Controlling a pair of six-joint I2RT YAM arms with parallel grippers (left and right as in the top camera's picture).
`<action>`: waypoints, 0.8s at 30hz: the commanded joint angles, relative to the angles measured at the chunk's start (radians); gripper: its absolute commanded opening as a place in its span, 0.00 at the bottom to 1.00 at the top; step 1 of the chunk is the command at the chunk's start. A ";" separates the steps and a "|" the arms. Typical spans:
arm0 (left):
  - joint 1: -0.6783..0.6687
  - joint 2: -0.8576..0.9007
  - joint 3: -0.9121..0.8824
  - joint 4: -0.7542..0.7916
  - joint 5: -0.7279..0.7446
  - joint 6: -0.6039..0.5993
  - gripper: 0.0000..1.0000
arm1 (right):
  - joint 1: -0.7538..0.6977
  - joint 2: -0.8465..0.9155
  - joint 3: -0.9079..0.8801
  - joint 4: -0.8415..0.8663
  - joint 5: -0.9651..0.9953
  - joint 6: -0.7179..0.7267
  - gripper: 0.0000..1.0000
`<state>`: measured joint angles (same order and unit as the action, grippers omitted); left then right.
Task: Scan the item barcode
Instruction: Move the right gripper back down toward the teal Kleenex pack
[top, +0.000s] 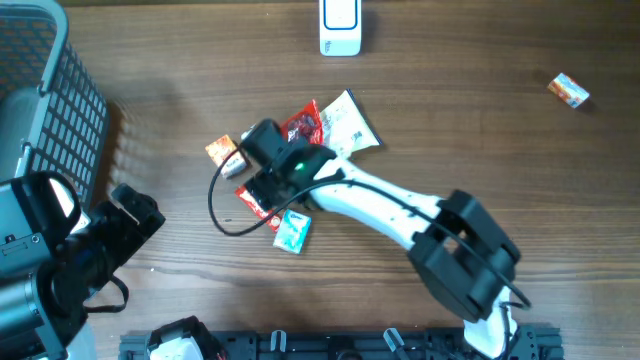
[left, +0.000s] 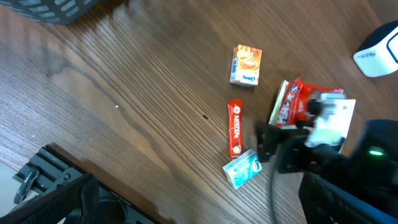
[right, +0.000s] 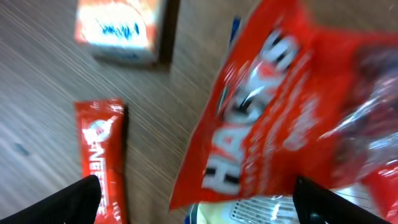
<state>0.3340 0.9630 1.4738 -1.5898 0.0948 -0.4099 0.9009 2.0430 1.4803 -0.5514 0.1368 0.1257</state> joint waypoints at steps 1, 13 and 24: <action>0.005 0.000 -0.002 0.002 -0.010 -0.013 1.00 | 0.016 0.033 -0.006 0.016 0.159 -0.017 0.99; 0.005 0.000 -0.002 0.002 -0.010 -0.013 1.00 | 0.016 0.035 -0.006 0.082 0.365 -0.026 0.85; 0.005 0.000 -0.002 0.002 -0.010 -0.013 1.00 | 0.025 0.040 -0.006 0.185 0.364 -0.203 0.87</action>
<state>0.3340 0.9630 1.4738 -1.5898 0.0948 -0.4099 0.9222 2.0613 1.4796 -0.3756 0.4736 -0.0334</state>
